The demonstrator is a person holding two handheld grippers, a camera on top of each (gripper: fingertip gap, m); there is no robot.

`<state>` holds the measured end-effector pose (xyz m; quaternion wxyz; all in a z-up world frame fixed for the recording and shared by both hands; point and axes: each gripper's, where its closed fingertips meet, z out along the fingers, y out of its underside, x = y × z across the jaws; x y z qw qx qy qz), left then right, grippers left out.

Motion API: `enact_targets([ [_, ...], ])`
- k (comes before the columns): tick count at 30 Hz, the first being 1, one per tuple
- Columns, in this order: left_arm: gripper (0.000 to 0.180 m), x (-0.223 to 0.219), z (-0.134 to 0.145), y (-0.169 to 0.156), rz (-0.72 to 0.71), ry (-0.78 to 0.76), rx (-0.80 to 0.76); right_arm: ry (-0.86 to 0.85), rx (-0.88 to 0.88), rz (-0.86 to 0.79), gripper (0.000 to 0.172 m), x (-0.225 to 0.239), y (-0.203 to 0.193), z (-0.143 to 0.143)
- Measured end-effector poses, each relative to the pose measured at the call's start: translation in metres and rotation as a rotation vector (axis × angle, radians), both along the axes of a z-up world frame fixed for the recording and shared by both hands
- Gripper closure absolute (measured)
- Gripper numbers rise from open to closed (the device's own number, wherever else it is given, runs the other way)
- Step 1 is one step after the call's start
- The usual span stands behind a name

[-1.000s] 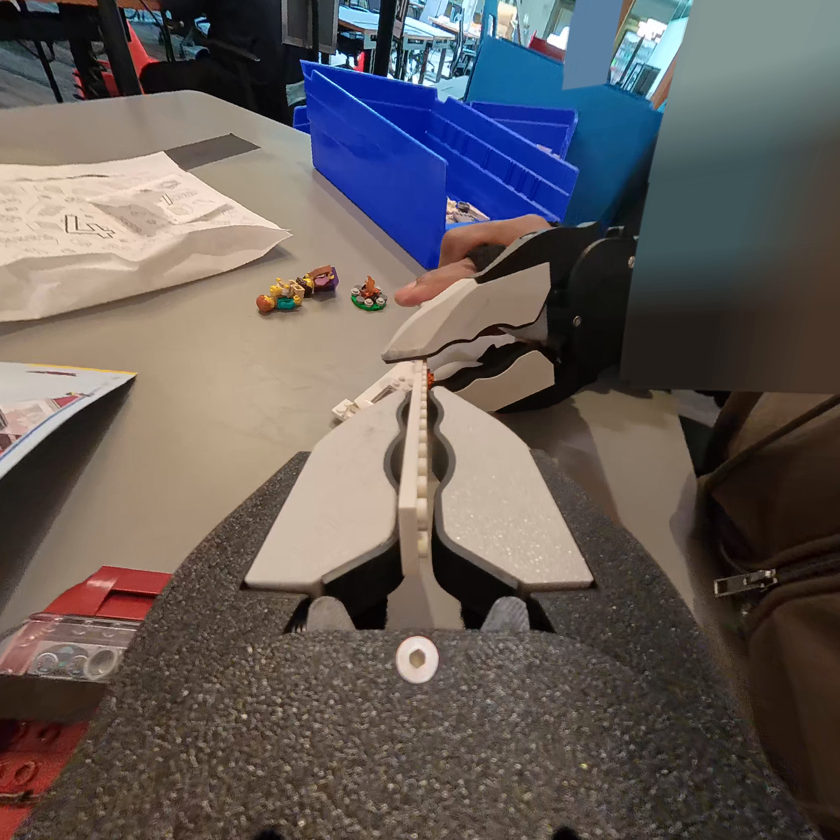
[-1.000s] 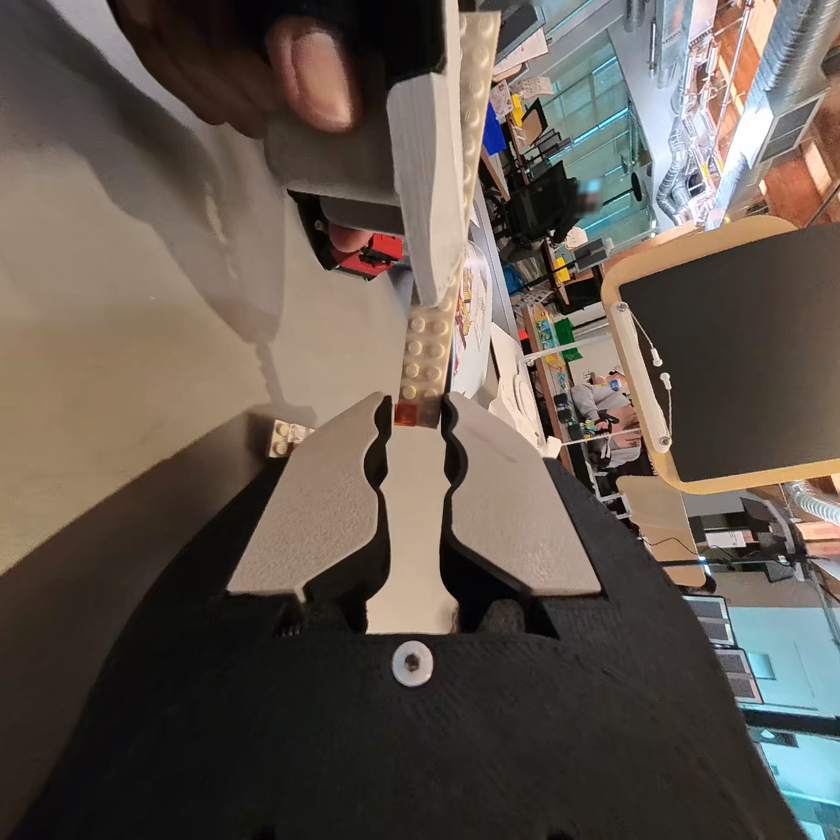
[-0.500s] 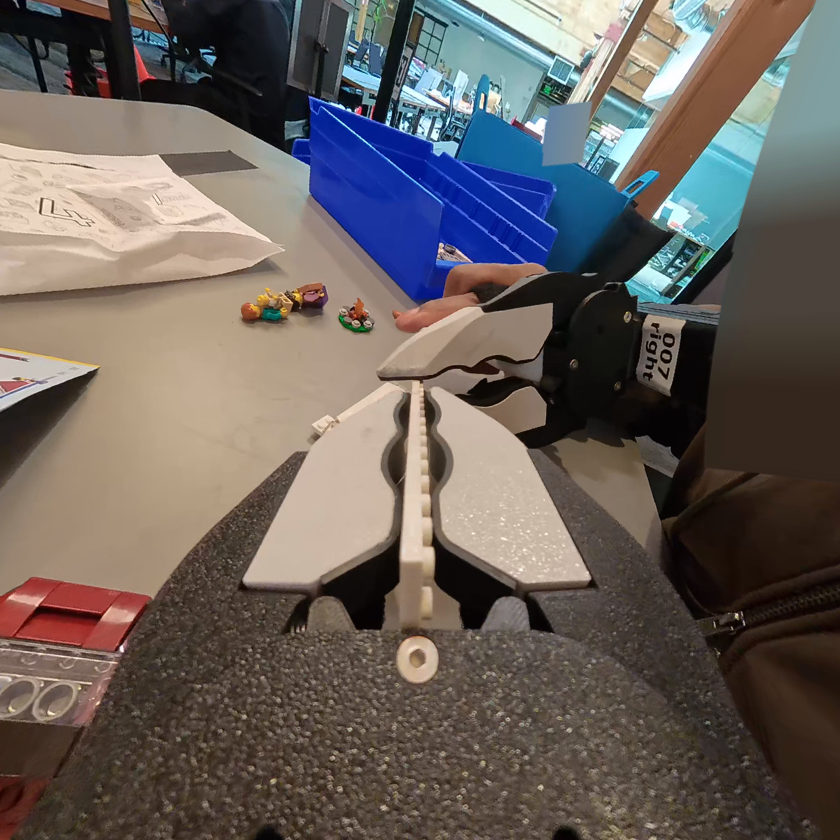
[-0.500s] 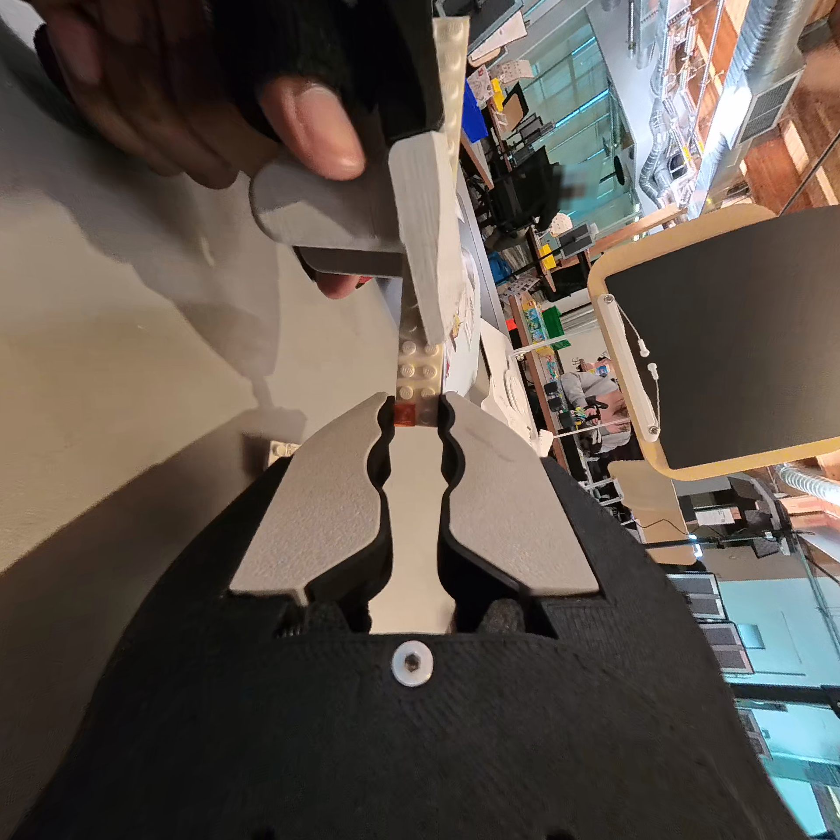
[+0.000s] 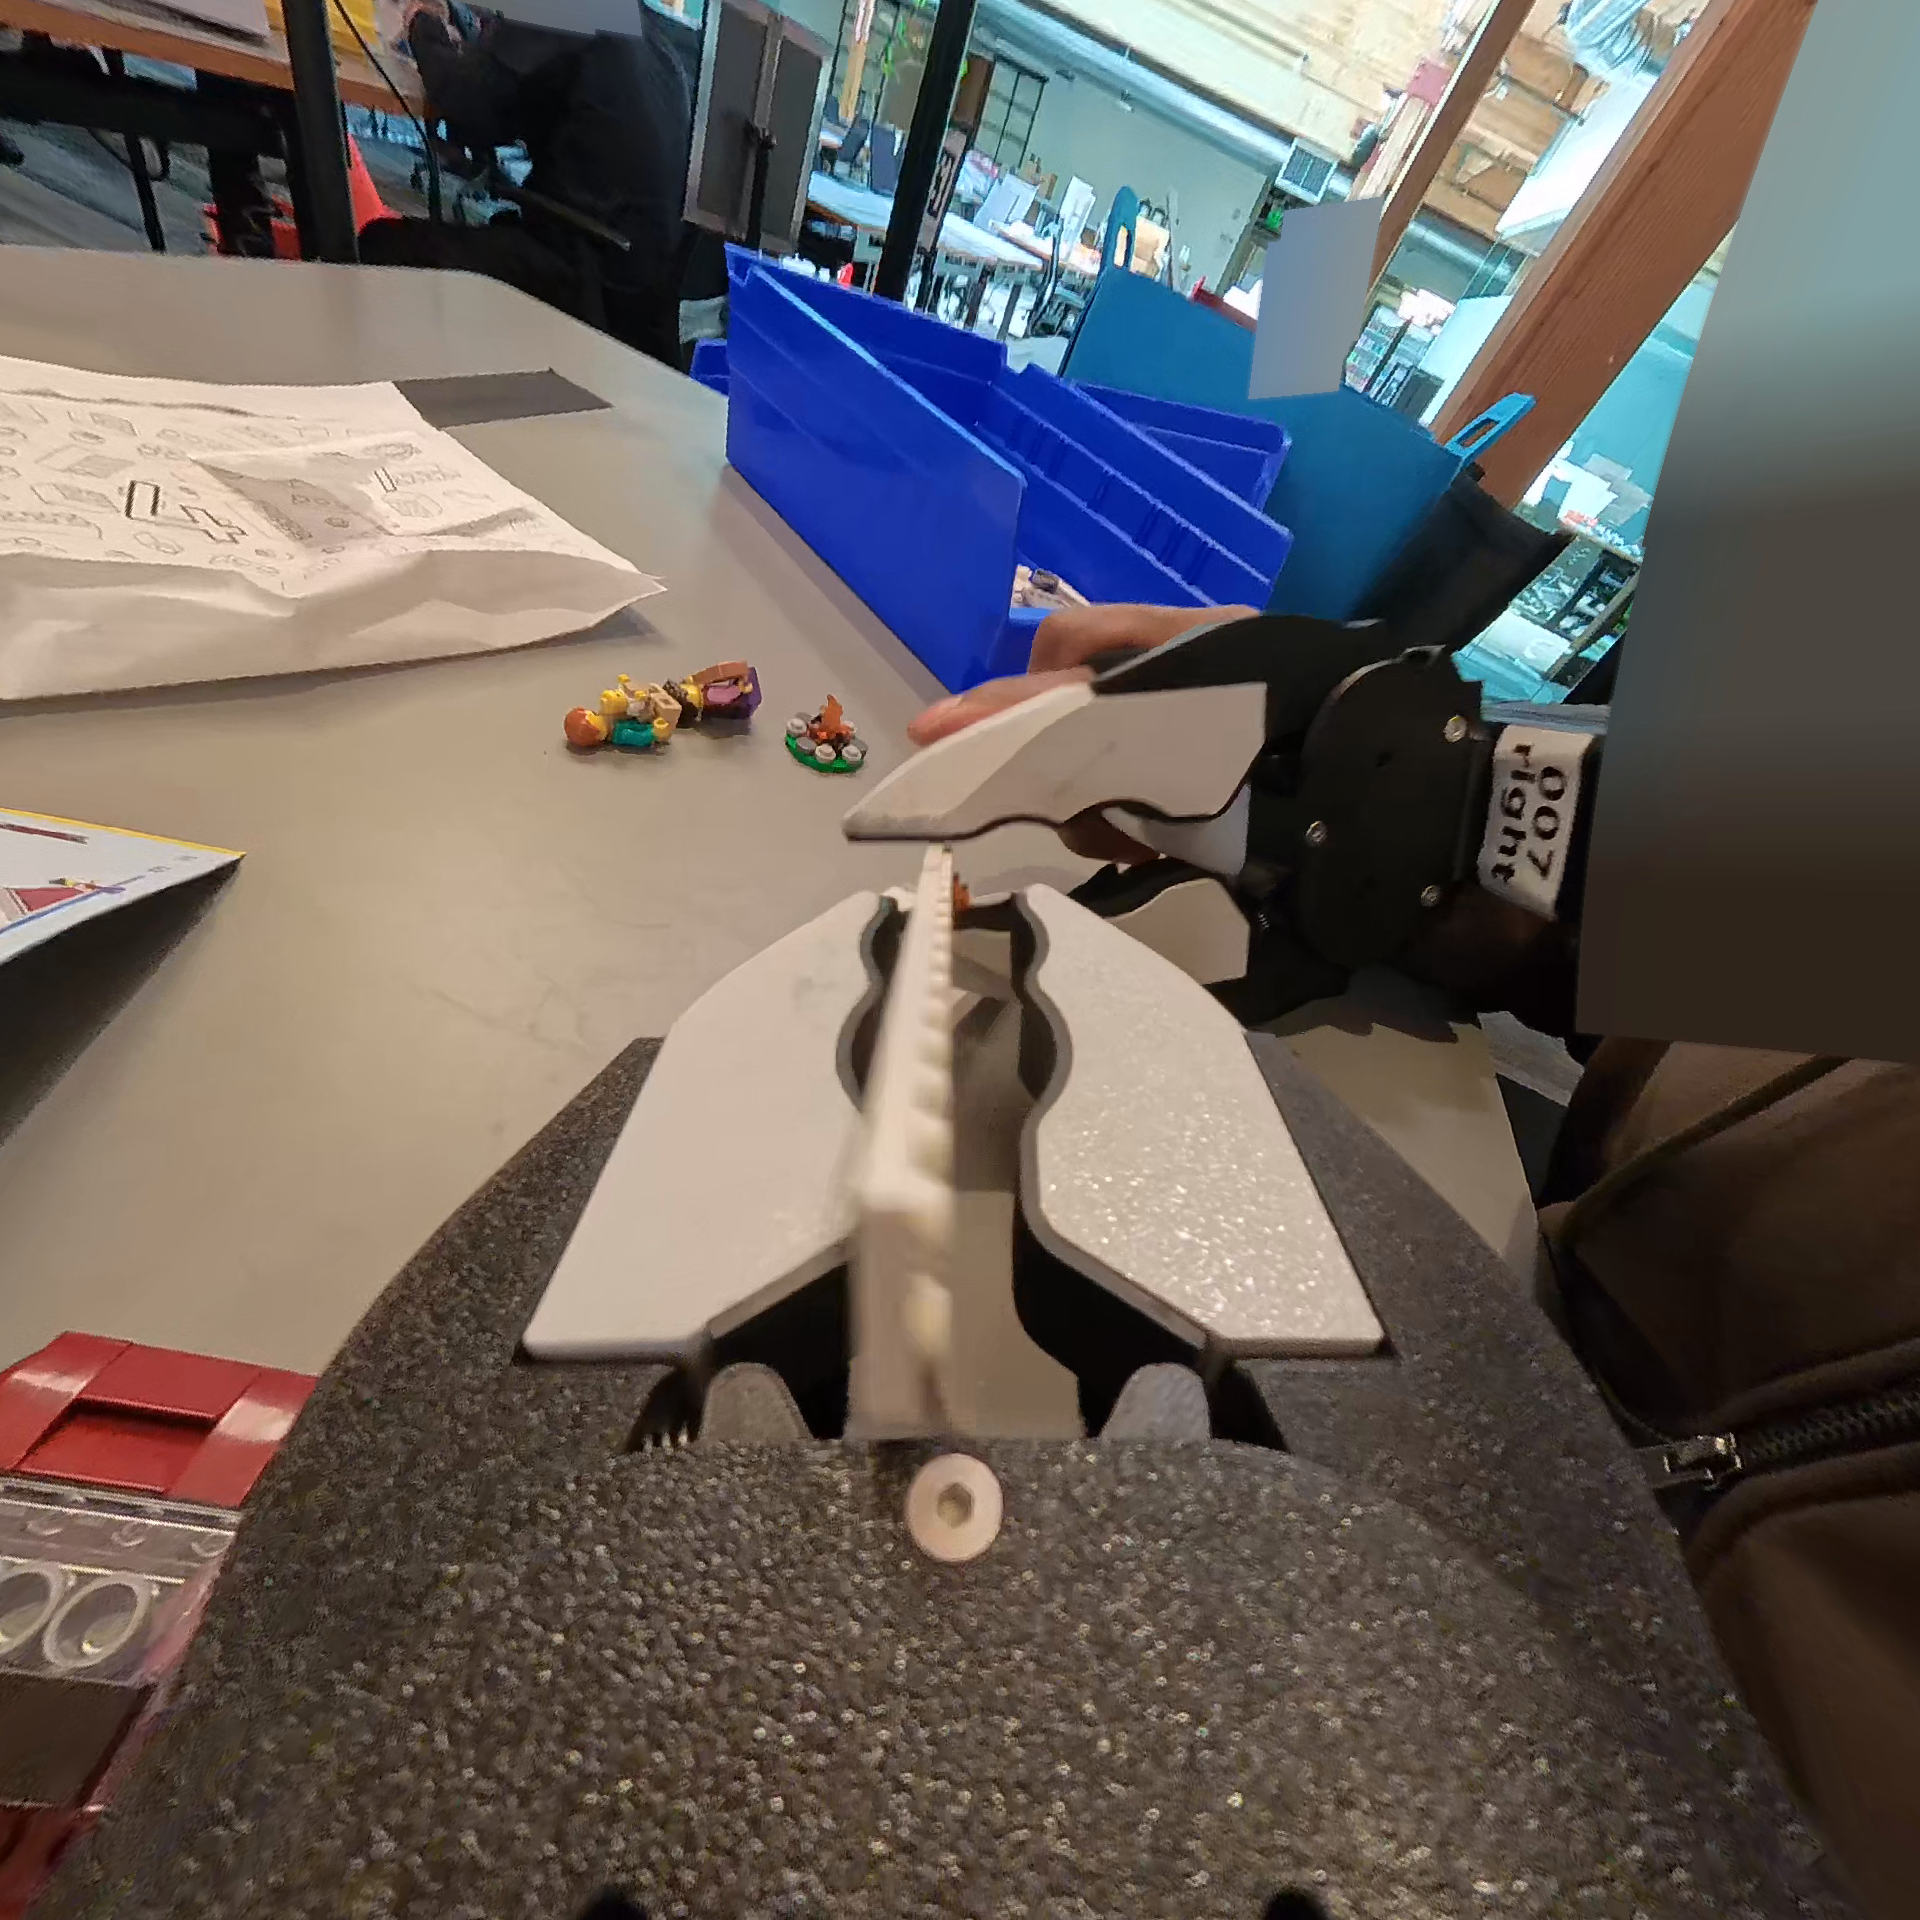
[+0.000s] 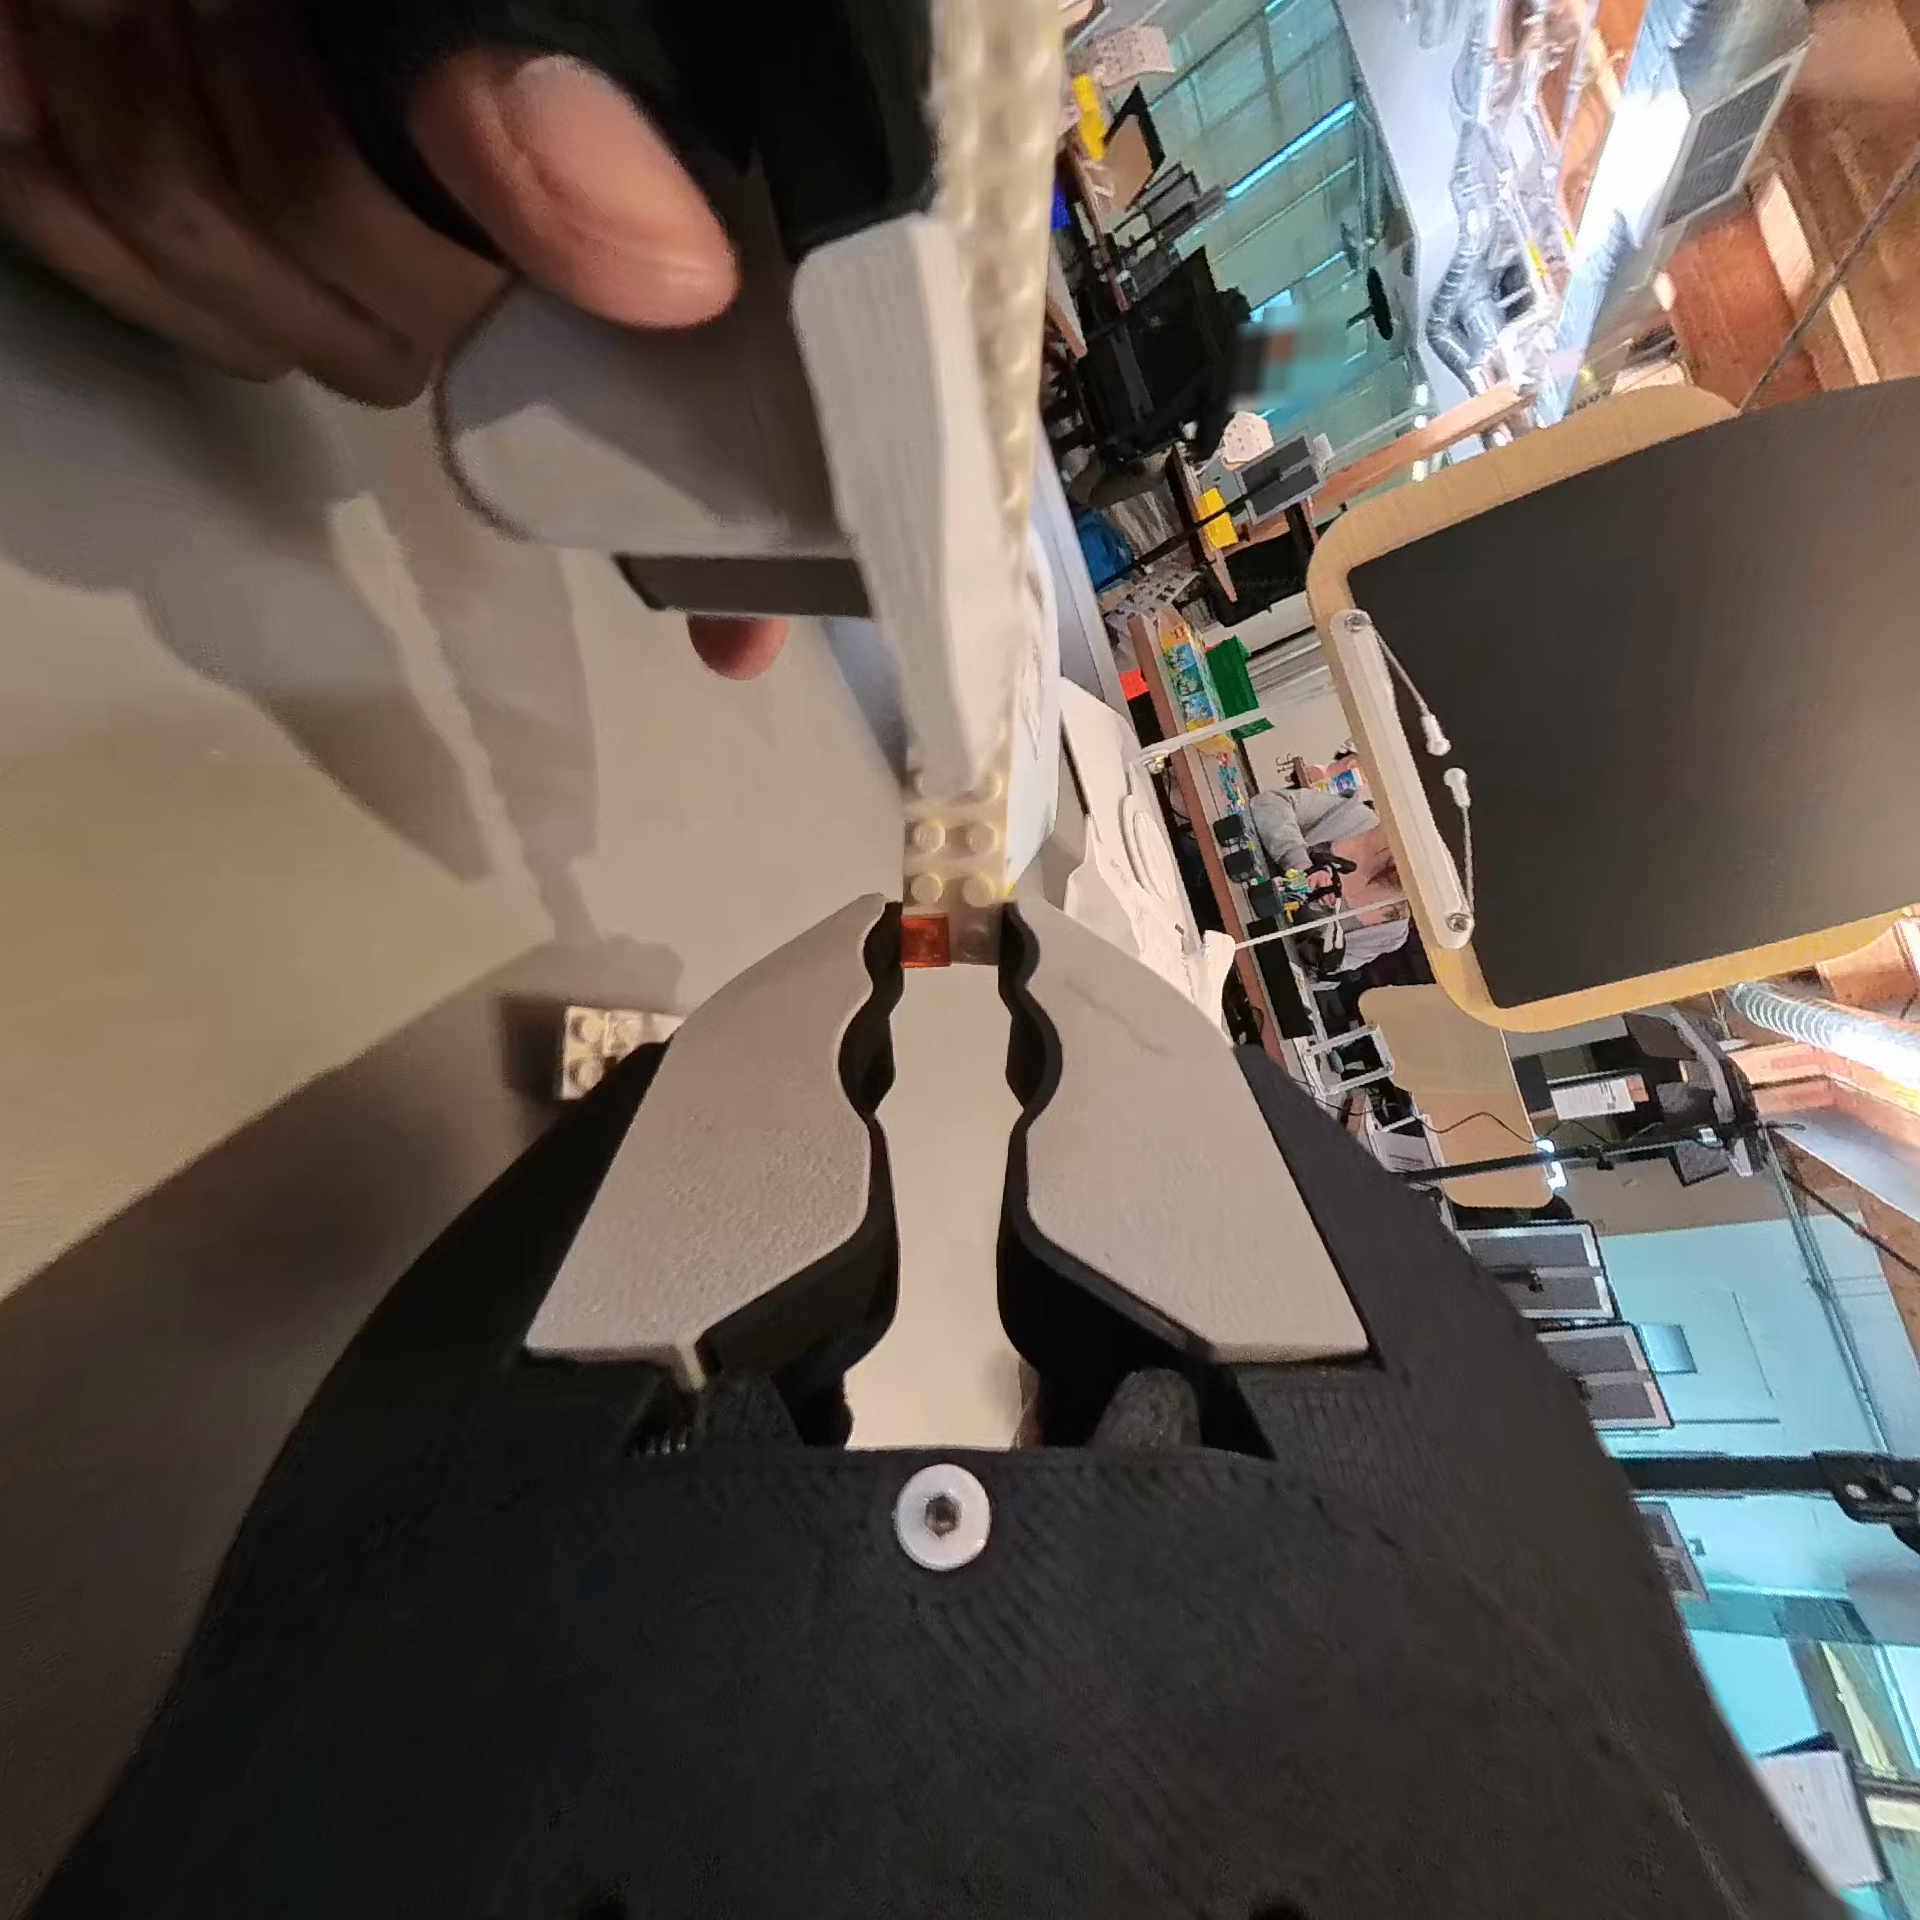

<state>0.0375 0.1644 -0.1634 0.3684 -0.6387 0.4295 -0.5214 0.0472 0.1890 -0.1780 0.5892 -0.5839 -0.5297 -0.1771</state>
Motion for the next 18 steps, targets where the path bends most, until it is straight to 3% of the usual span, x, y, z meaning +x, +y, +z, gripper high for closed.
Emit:
enact_targets([
  [3, 0.152, 0.004, -0.009, -0.002, -0.005, 0.043, -0.011, 0.068, -0.008, -0.004, 0.154, -0.004, -0.001, 0.009],
  [7, 0.156, 0.003, 0.0, 0.001, 0.012, -0.019, -0.033, 0.048, -0.002, 0.017, 0.154, -0.009, -0.005, 0.007],
  [11, 0.174, 0.002, 0.001, -0.003, -0.01, -0.034, -0.021, 0.044, -0.012, 0.026, 0.154, -0.013, -0.007, 0.005],
  [18, 0.176, 0.001, -0.006, -0.004, 0.01, 0.077, 0.303, 0.023, -0.059, 0.044, 0.154, -0.014, -0.008, -0.002],
])
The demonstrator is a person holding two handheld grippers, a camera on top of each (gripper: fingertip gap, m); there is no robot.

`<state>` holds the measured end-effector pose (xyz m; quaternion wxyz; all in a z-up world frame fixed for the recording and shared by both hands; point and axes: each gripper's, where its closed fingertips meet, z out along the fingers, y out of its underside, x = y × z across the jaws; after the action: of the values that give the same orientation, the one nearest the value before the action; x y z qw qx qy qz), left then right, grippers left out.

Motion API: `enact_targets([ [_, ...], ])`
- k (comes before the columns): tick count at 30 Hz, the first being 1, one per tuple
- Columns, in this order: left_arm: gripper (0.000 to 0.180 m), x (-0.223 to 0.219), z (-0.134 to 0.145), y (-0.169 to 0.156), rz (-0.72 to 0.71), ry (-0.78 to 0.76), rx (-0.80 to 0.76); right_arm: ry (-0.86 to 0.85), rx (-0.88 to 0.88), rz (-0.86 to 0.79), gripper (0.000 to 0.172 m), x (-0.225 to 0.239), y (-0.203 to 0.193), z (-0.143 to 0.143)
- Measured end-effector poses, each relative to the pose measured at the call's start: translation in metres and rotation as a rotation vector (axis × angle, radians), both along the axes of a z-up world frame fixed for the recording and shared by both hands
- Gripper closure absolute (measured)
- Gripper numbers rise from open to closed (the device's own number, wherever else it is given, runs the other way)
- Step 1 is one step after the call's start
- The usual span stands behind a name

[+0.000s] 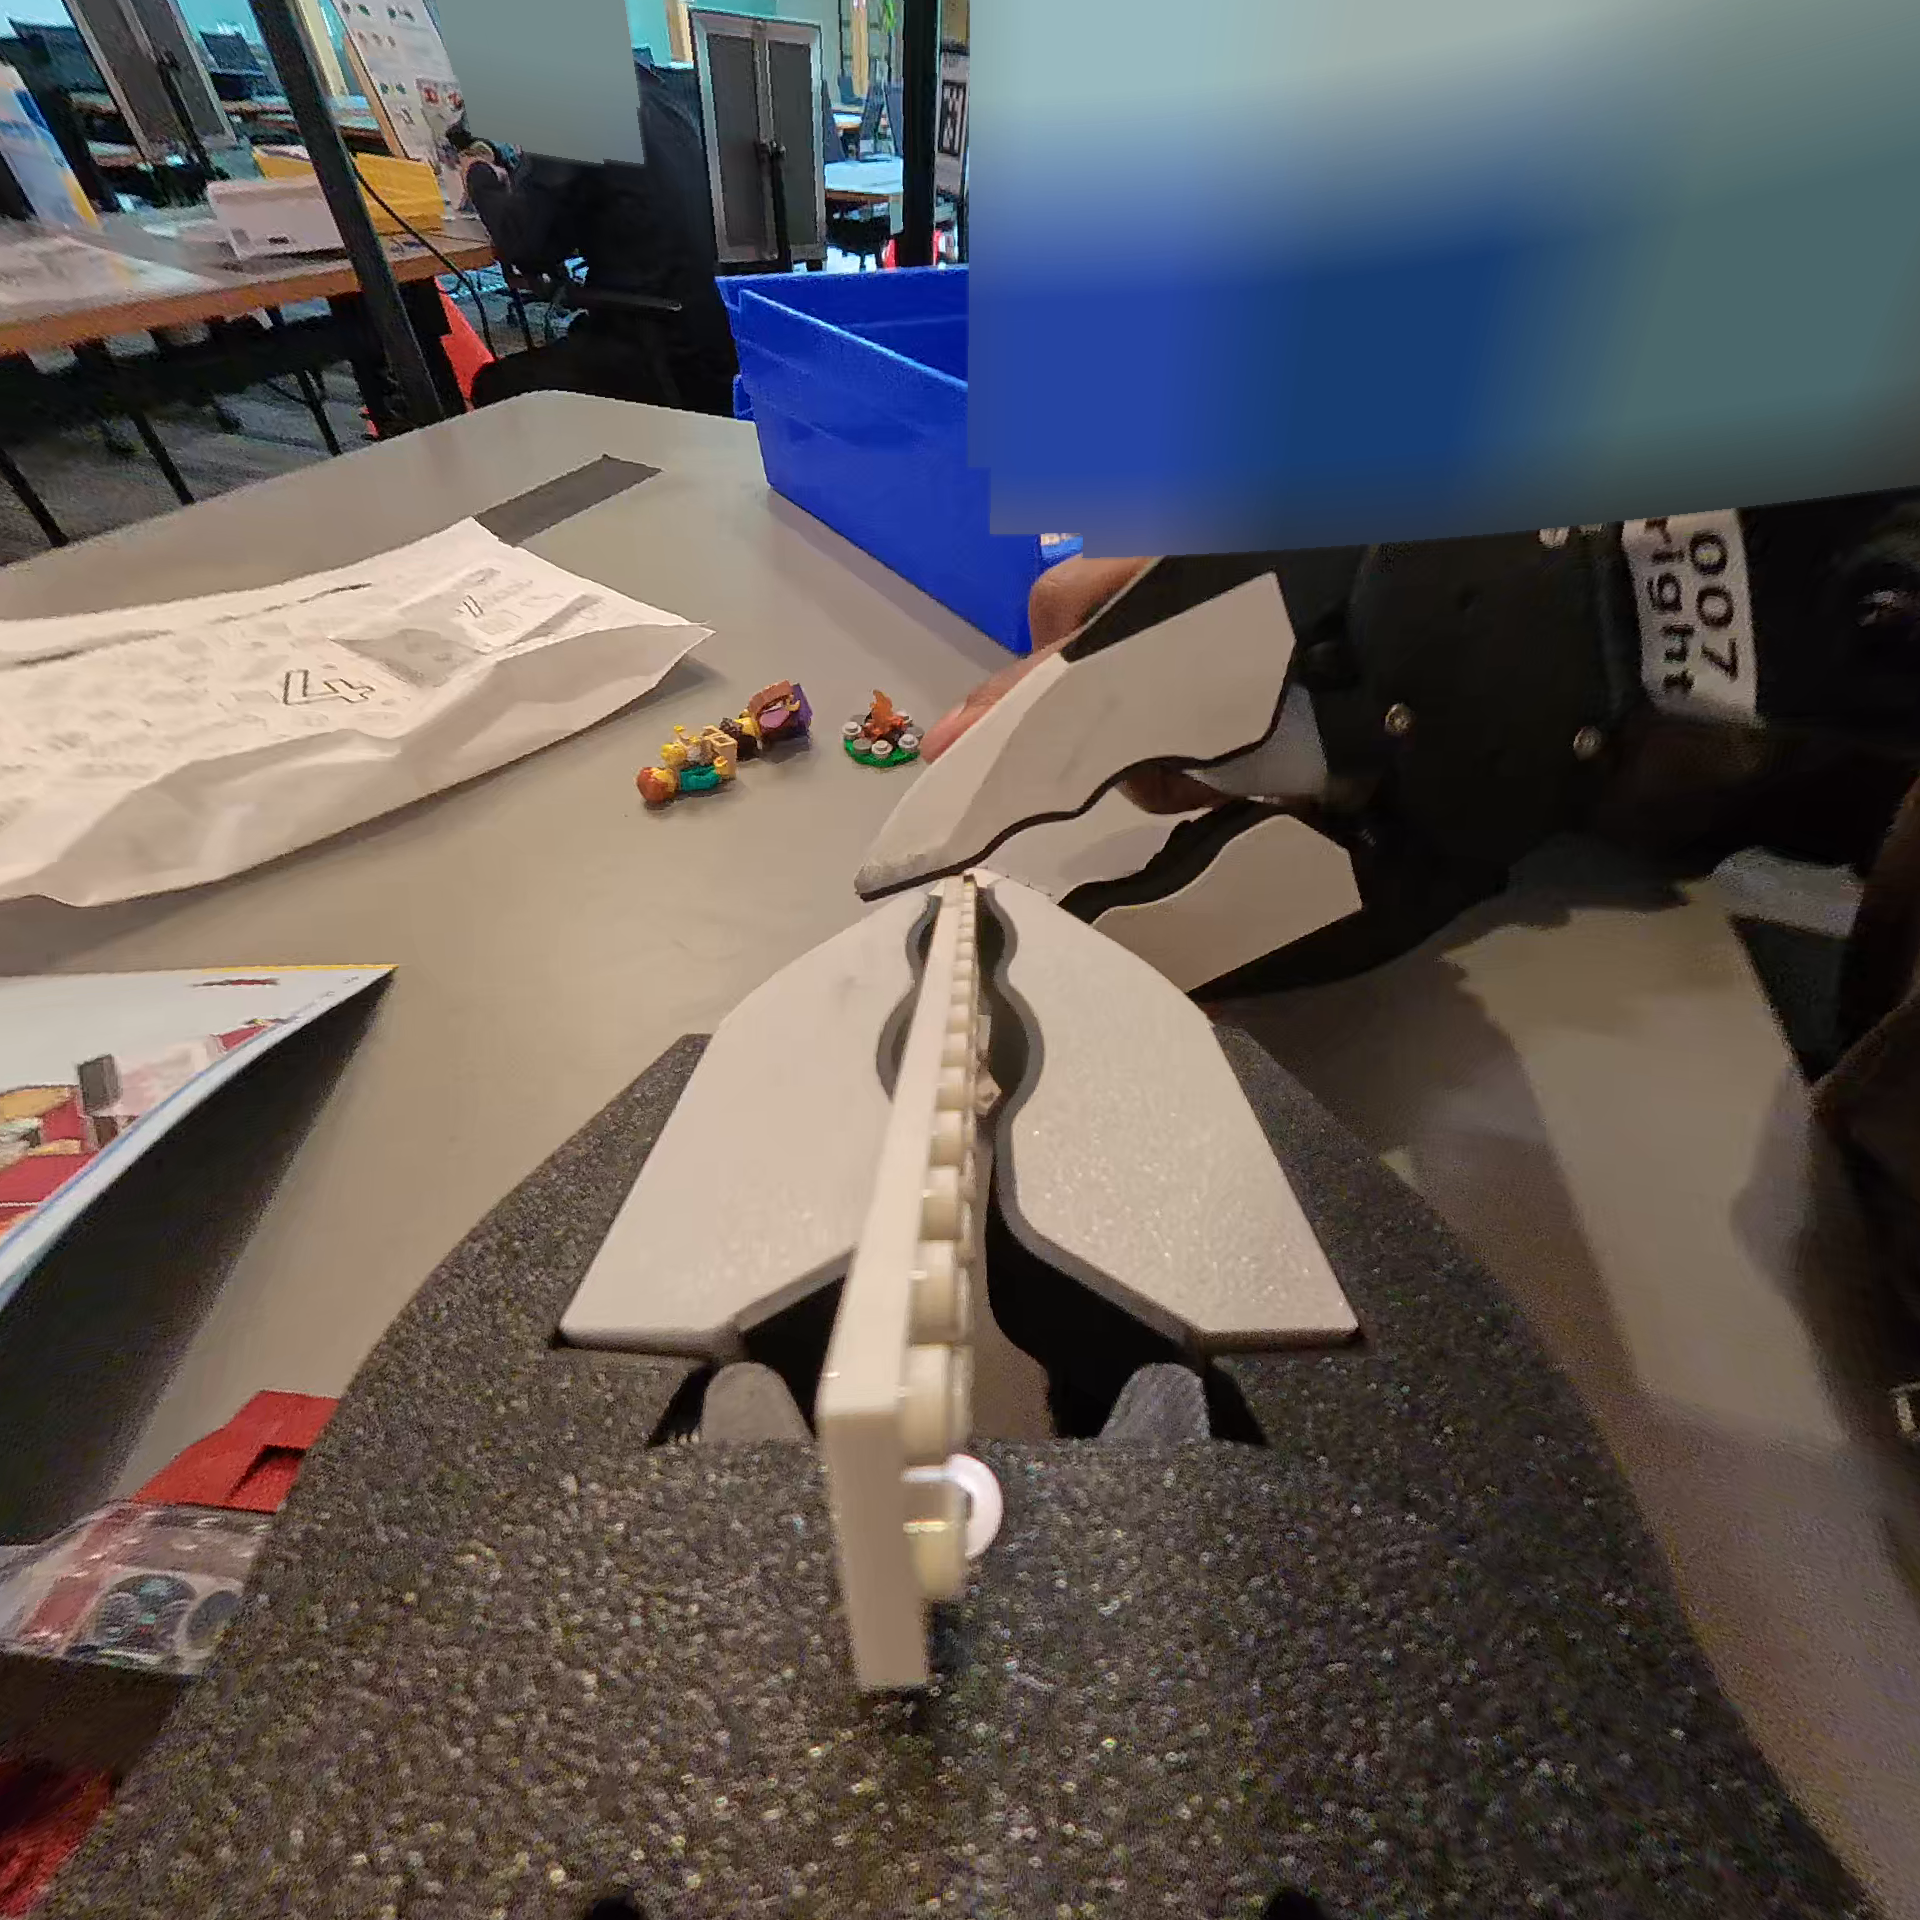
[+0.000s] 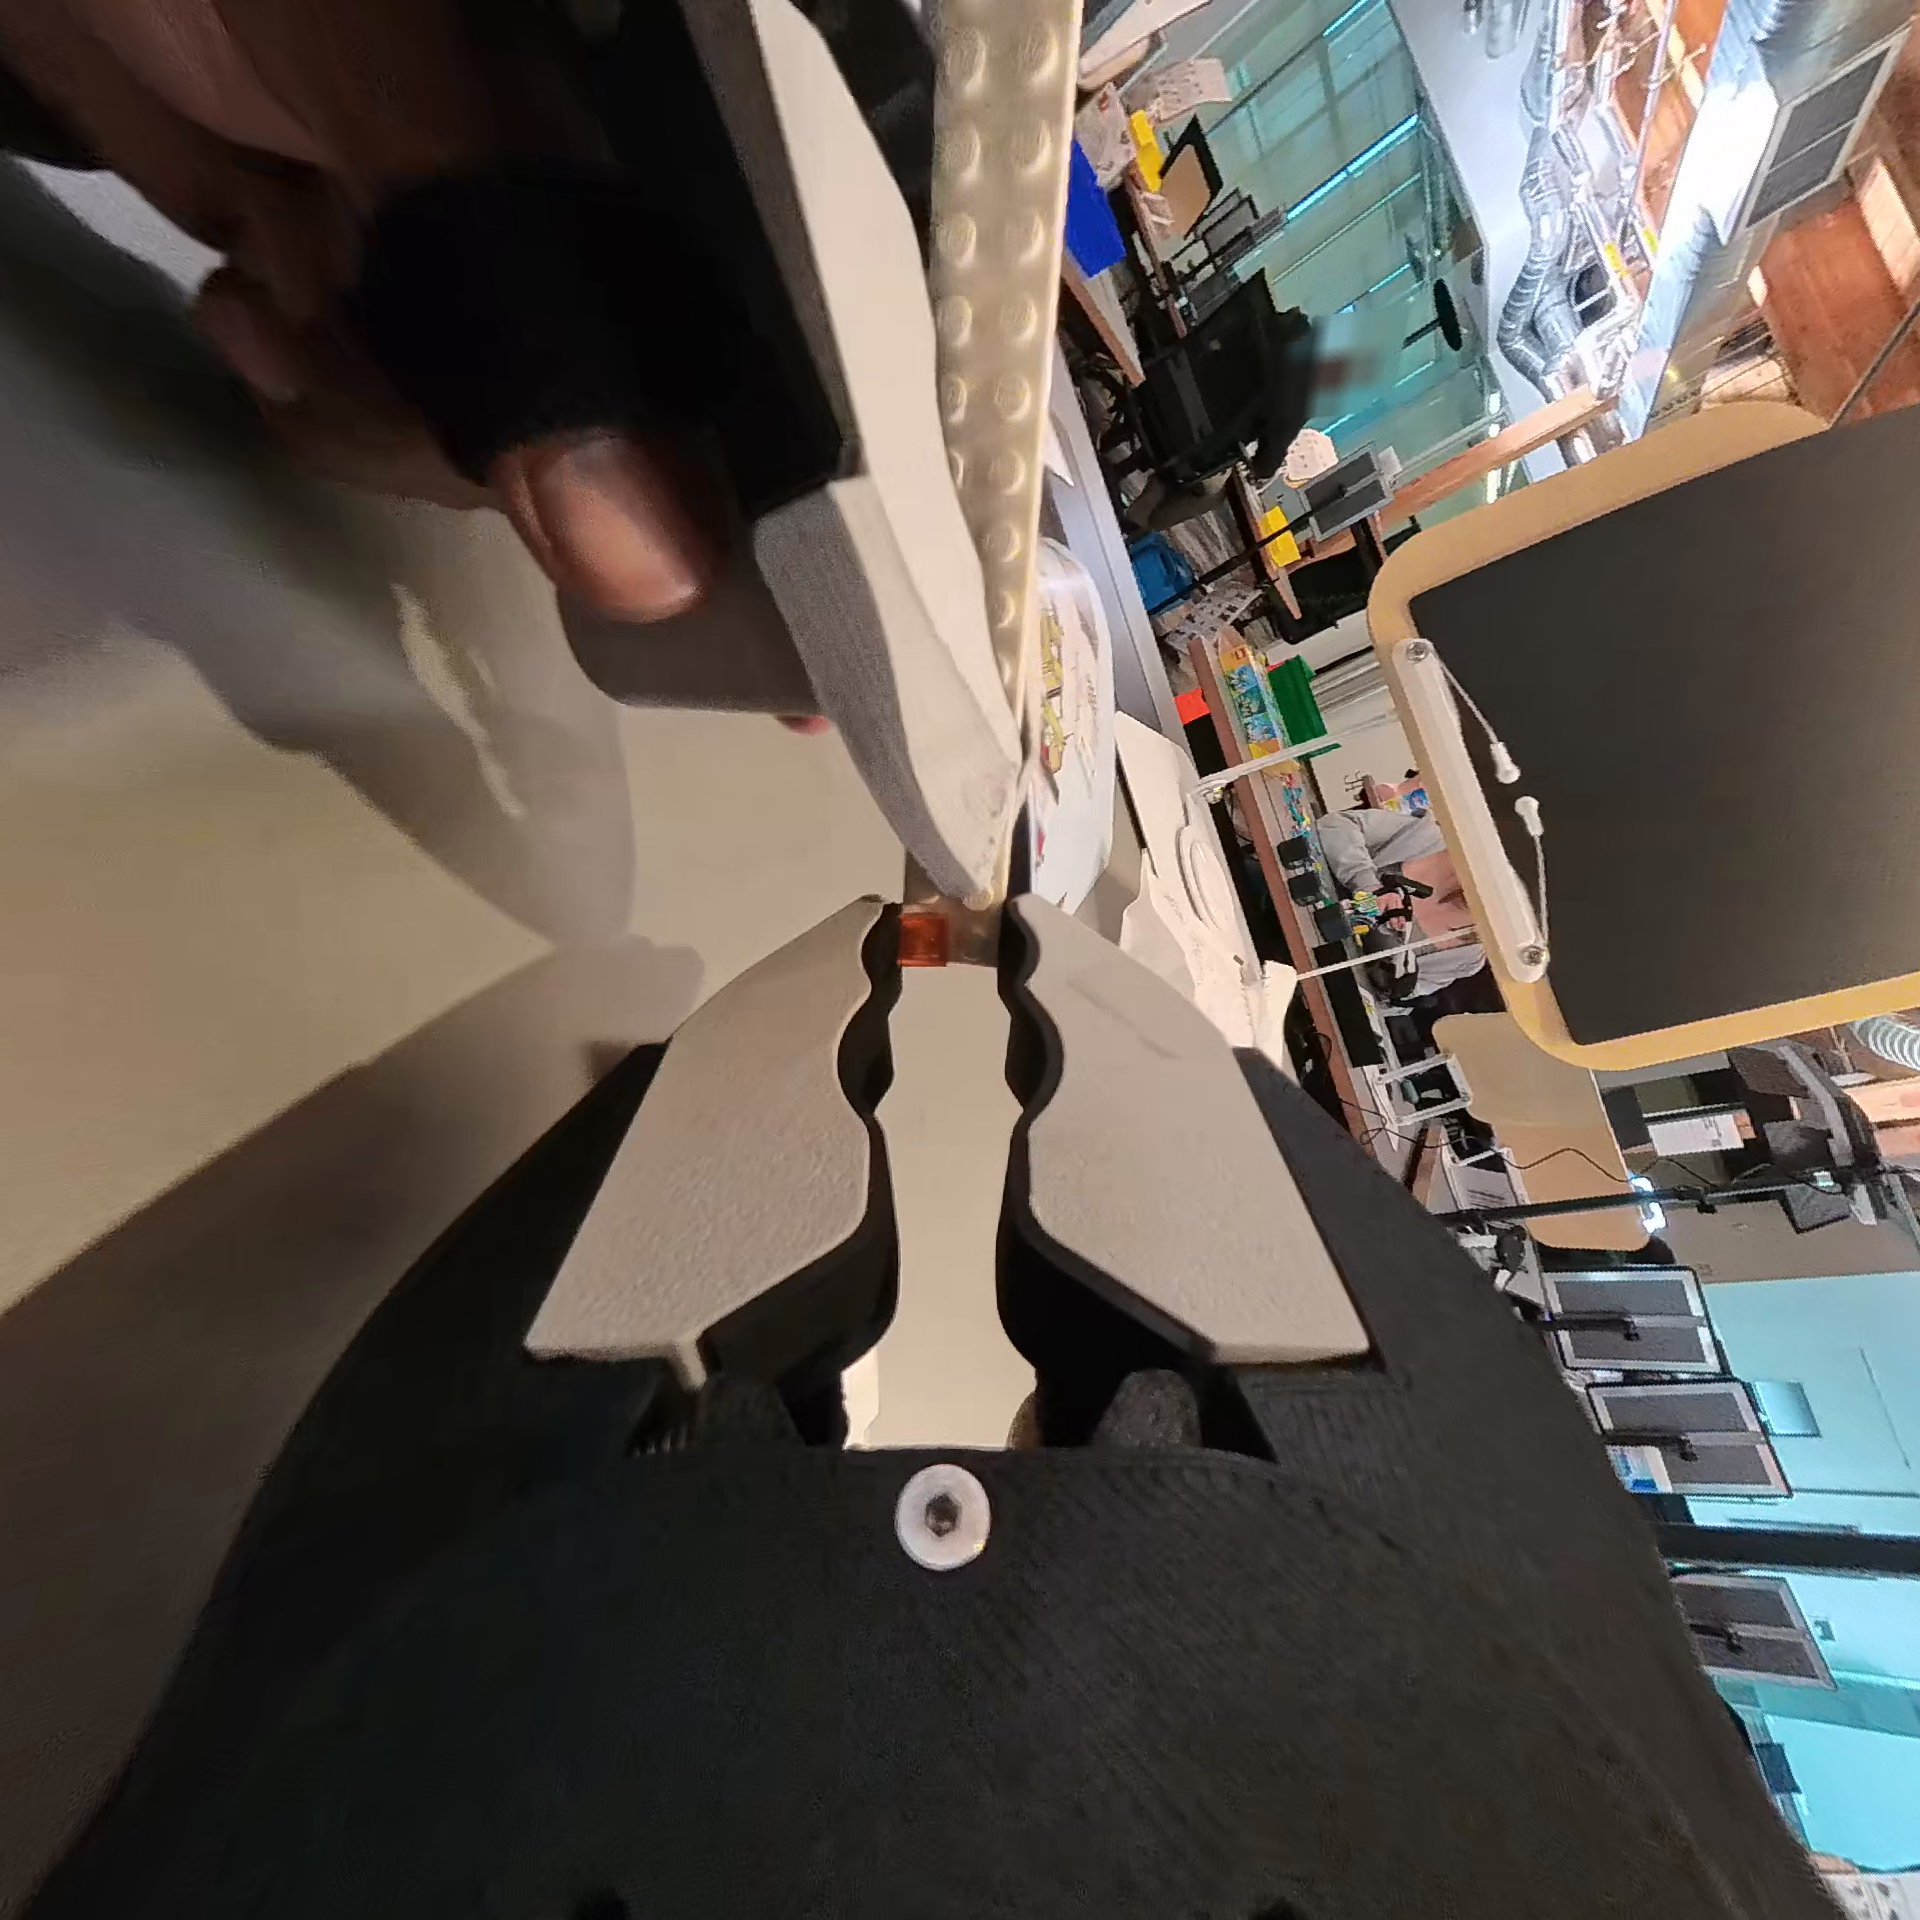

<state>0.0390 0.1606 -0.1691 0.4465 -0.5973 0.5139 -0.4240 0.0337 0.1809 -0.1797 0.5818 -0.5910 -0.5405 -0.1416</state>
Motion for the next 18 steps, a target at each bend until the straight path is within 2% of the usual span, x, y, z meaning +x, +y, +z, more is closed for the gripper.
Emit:
enact_targets([
  [4, 0.176, -0.0008, -0.0045, -0.0013, -0.012, 0.049, 0.105, 0.008, -0.04, 0.028, 0.155, -0.0012, -0.0024, -0.0048],
  [9, 0.176, 0.0002, -0.0086, -0.0012, -0.012, 0.068, 0.074, -0.015, -0.041, 0.032, 0.155, -0.0004, -0.0024, -0.0094],
  [14, 0.175, 0.0007, -0.0105, 0.0005, -0.004, 0.067, -0.04, -0.019, -0.041, 0.024, 0.154, -0.0001, -0.0007, -0.0113],
  [18, 0.175, 0.0002, -0.0115, 0.0036, 0.008, 0.038, -0.219, -0.031, -0.04, 0.014, 0.152, 0.0002, 0.001, -0.0114],
])
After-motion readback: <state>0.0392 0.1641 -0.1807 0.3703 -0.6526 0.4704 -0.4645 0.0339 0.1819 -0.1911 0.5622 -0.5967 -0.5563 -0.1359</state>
